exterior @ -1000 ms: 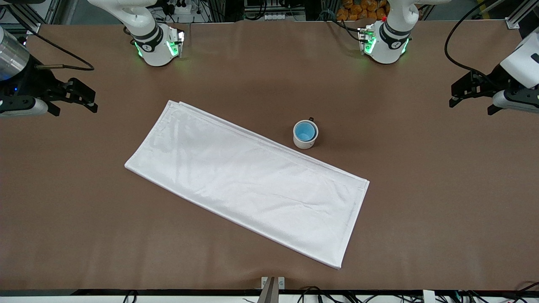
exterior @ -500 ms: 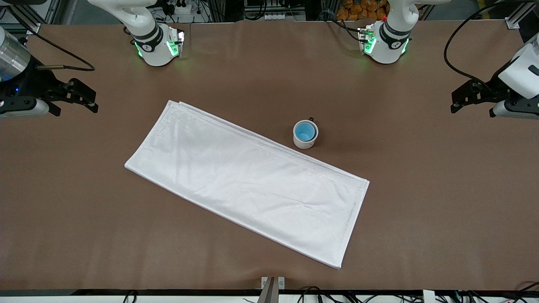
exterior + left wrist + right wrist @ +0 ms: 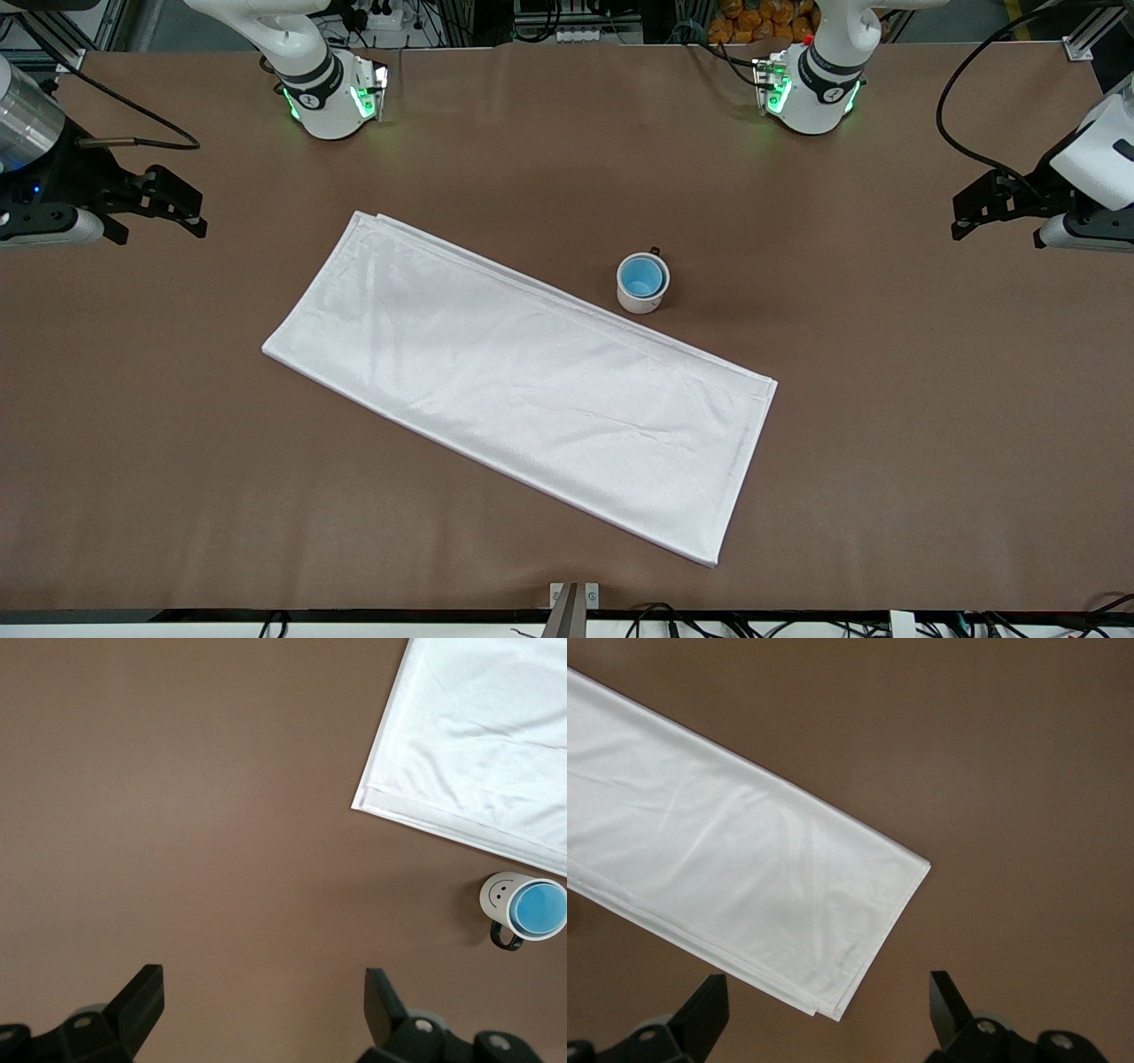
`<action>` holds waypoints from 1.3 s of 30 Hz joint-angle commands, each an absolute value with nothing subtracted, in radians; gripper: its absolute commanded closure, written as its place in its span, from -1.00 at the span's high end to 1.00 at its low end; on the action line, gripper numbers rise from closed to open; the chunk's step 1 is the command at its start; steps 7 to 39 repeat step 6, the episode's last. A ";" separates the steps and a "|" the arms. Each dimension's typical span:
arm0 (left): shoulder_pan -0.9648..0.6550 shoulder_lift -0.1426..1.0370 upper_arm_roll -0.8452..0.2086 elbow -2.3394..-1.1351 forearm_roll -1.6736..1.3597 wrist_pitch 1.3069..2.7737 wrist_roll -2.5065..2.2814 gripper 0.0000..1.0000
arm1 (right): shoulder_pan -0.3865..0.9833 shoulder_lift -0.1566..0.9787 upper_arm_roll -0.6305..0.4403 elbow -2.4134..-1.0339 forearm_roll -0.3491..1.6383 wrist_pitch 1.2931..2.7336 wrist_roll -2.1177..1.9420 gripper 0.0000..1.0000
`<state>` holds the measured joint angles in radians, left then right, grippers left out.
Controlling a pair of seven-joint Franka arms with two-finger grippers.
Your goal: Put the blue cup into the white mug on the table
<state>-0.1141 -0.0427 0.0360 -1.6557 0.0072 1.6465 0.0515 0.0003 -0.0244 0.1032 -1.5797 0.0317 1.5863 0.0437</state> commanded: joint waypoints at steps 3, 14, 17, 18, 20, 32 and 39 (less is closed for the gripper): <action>-0.114 -0.032 0.034 -1.628 0.026 1.629 0.032 1.00 | -0.009 -0.055 0.103 -1.609 0.052 1.594 0.025 1.00; -0.114 -0.032 0.034 -1.628 0.026 1.629 0.031 1.00 | -0.009 -0.055 0.103 -1.609 0.054 1.594 0.025 1.00; -0.114 -0.032 0.034 -1.628 0.026 1.629 0.031 1.00 | -0.009 -0.055 0.103 -1.609 0.054 1.594 0.025 1.00; -0.114 -0.032 0.034 -1.628 0.026 1.629 0.031 1.00 | -0.009 -0.055 0.103 -1.609 0.054 1.594 0.025 1.00; -0.114 -0.032 0.034 -1.628 0.026 1.629 0.031 1.00 | -0.009 -0.055 0.103 -1.609 0.054 1.594 0.025 1.00; -0.114 -0.032 0.034 -1.628 0.026 1.629 0.031 1.00 | -0.009 -0.055 0.103 -1.609 0.054 1.594 0.025 1.00; -0.114 -0.032 0.034 -1.628 0.026 1.629 0.031 1.00 | -0.009 -0.055 0.103 -1.609 0.054 1.594 0.025 1.00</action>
